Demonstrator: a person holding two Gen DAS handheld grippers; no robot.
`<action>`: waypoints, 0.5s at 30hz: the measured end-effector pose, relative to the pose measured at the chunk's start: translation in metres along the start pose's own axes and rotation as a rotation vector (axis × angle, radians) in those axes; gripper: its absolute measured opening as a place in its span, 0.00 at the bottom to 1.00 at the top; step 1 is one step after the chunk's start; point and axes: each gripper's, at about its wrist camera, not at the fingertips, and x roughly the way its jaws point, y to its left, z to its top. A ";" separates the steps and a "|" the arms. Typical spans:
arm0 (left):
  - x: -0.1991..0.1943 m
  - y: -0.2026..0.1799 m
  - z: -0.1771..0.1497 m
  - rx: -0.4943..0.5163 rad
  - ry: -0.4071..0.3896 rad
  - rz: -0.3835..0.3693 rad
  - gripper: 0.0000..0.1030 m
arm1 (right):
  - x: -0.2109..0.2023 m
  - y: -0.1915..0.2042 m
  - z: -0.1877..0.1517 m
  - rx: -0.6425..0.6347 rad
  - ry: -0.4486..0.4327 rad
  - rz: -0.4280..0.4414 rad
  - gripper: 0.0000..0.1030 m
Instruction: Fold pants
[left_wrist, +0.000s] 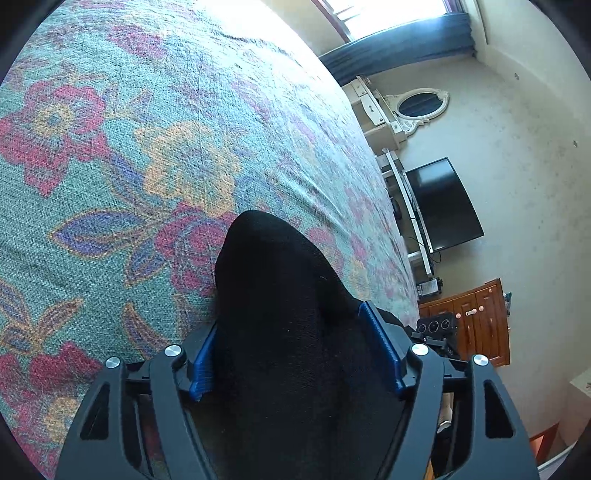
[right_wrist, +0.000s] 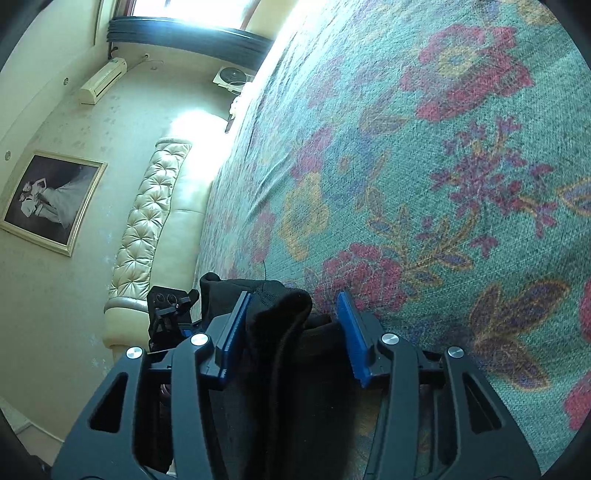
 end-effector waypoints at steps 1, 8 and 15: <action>0.001 -0.001 0.001 -0.002 0.002 0.008 0.73 | 0.001 0.001 0.000 -0.003 0.000 -0.001 0.46; 0.004 -0.007 -0.001 0.028 0.014 0.054 0.75 | 0.008 0.009 -0.001 -0.013 -0.005 -0.008 0.45; 0.007 -0.017 -0.009 0.192 0.033 0.172 0.51 | 0.006 0.005 -0.003 -0.034 -0.016 -0.021 0.35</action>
